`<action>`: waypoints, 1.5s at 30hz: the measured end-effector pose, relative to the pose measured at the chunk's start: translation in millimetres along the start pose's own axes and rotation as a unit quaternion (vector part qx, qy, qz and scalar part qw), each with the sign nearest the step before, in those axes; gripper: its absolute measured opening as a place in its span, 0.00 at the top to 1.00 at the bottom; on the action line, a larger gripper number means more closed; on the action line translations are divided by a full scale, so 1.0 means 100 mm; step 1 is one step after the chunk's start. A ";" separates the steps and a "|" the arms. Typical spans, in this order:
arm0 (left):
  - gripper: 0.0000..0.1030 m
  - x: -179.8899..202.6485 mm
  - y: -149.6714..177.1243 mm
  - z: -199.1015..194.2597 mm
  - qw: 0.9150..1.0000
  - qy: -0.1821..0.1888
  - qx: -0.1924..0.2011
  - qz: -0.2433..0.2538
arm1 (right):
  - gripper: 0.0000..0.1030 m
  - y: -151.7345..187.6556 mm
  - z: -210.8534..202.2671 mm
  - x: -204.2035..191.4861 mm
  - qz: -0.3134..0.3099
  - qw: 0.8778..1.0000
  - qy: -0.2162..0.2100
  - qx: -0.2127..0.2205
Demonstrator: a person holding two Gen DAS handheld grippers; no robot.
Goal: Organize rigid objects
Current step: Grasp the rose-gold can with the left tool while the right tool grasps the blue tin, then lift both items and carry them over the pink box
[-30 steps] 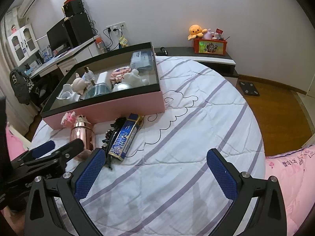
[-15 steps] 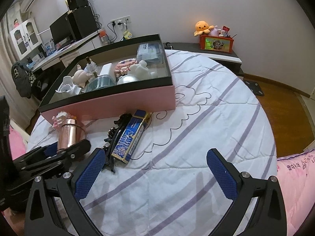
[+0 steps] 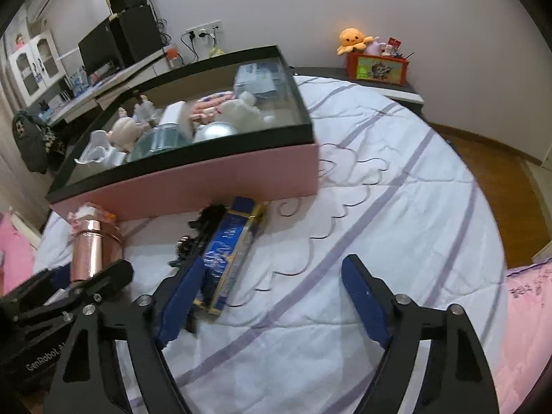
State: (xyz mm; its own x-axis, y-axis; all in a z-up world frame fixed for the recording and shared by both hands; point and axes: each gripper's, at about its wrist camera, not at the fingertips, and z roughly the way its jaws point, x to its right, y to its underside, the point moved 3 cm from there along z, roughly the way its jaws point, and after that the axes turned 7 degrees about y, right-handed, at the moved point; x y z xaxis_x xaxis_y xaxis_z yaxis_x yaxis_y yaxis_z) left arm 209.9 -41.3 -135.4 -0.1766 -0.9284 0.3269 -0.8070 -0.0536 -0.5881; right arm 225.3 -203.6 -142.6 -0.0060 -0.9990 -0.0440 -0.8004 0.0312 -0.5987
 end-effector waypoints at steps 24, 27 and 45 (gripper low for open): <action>0.52 -0.26 0.06 -0.12 1.000 -0.020 0.005 -0.011 | 0.67 0.07 0.04 -0.07 -0.047 0.998 0.036 0.006; 0.51 -0.23 0.03 -0.08 0.999 -0.030 0.008 -0.013 | 0.67 0.06 0.07 -0.17 -0.071 0.996 0.055 0.016; 0.54 -0.26 0.07 -0.39 0.999 -0.025 0.026 -0.006 | 0.80 0.07 -0.32 -0.08 -0.044 0.999 -0.009 0.028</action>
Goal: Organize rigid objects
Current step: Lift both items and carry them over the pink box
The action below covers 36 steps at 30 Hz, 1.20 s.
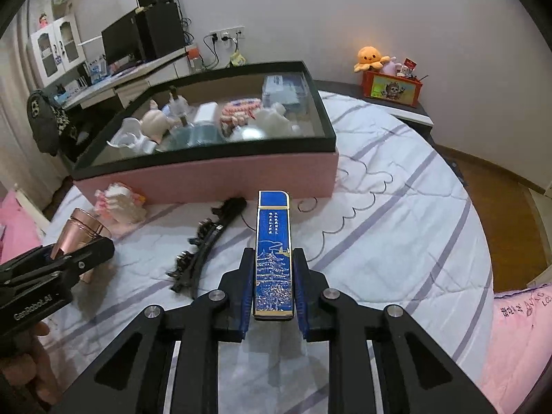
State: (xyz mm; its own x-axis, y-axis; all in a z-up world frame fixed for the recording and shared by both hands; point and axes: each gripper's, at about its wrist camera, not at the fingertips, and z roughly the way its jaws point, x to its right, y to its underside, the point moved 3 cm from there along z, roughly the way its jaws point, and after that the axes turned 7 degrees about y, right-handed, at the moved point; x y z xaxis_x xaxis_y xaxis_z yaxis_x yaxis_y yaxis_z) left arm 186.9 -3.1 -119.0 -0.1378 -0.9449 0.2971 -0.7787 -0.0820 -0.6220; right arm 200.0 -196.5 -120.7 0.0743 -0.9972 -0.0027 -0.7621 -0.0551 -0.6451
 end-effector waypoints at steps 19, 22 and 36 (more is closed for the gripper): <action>0.54 -0.01 -0.62 -0.62 0.996 -0.013 0.091 0.021 | 0.80 -0.63 -0.46 -0.07 -0.011 0.996 -0.050 0.076; 0.54 0.00 -0.84 -0.69 0.993 -0.012 0.112 0.026 | 0.80 -0.85 -0.52 -0.07 -0.015 0.994 -0.050 0.097; 0.54 -0.09 -1.64 -0.19 0.993 -0.004 0.117 0.025 | 0.80 -1.68 0.00 -0.28 -0.031 0.992 -0.078 0.094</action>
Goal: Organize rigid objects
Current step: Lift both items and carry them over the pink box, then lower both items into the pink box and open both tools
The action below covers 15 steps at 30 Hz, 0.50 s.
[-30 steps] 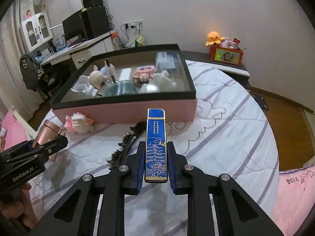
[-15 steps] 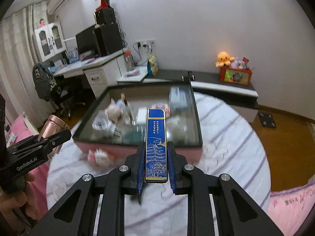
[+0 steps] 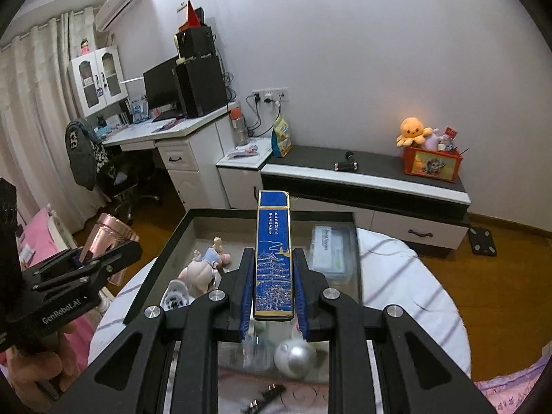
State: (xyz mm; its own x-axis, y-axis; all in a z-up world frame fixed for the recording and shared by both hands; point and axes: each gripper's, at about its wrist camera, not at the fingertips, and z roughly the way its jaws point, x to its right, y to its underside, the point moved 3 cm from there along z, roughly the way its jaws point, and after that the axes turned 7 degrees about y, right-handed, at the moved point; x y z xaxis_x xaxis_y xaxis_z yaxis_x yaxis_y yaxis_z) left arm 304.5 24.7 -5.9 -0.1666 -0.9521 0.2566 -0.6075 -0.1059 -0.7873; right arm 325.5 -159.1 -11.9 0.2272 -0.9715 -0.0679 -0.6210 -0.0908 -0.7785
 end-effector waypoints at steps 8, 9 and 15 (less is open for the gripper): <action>0.54 -0.15 -0.18 0.73 0.999 0.001 -0.043 -0.005 | 0.80 -0.11 0.68 -0.06 0.001 0.999 -0.012 -0.051; 0.54 -0.16 -0.20 0.80 0.999 0.001 -0.046 -0.004 | 0.80 -0.11 0.76 -0.07 0.000 0.998 -0.012 -0.057; 0.54 -0.24 -0.21 1.21 0.997 0.004 -0.078 -0.009 | 0.80 -0.09 1.09 -0.07 -0.004 0.996 -0.012 -0.089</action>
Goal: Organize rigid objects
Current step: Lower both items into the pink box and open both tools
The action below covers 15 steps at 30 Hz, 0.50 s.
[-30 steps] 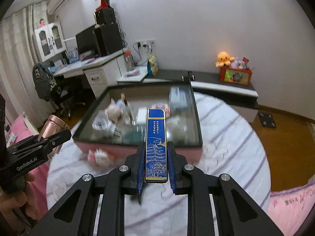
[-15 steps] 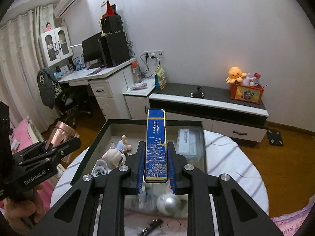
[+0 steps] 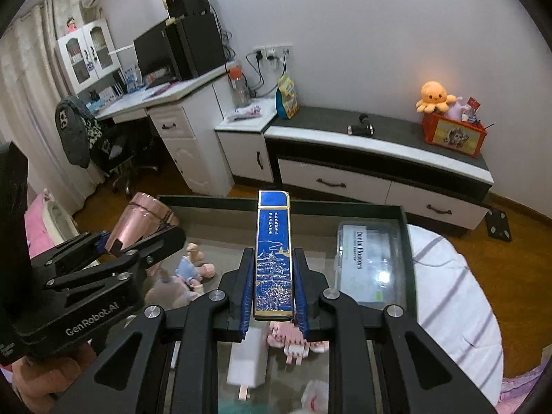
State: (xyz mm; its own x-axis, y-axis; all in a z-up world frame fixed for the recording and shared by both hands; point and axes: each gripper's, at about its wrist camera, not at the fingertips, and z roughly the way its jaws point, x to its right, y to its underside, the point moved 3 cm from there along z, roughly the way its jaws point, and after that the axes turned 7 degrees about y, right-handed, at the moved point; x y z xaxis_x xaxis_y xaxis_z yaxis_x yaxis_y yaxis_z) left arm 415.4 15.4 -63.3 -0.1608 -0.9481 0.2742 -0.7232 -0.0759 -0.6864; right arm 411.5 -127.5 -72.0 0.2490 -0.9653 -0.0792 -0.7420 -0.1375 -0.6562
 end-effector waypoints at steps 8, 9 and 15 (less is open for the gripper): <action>0.31 -0.04 0.00 0.21 1.000 -0.007 -0.029 -0.006 | 0.67 0.04 0.21 0.09 0.012 1.000 0.003 -0.027; 0.27 -0.06 0.00 0.16 1.000 -0.017 -0.021 -0.006 | 0.55 0.04 0.20 0.12 0.017 1.000 0.006 -0.026; 0.07 -0.10 0.06 -0.13 1.000 -0.022 0.010 -0.015 | 0.15 0.09 -0.01 0.23 0.037 0.999 0.002 -0.005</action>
State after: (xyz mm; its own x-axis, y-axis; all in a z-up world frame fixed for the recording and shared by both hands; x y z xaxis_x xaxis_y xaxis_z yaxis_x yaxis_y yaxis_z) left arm 404.2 28.5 -61.3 -0.1097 -0.9580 0.2648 -0.7137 -0.1095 -0.6918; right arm 409.9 -151.3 -78.9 0.1897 -0.9739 -0.1243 -0.7645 -0.0671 -0.6411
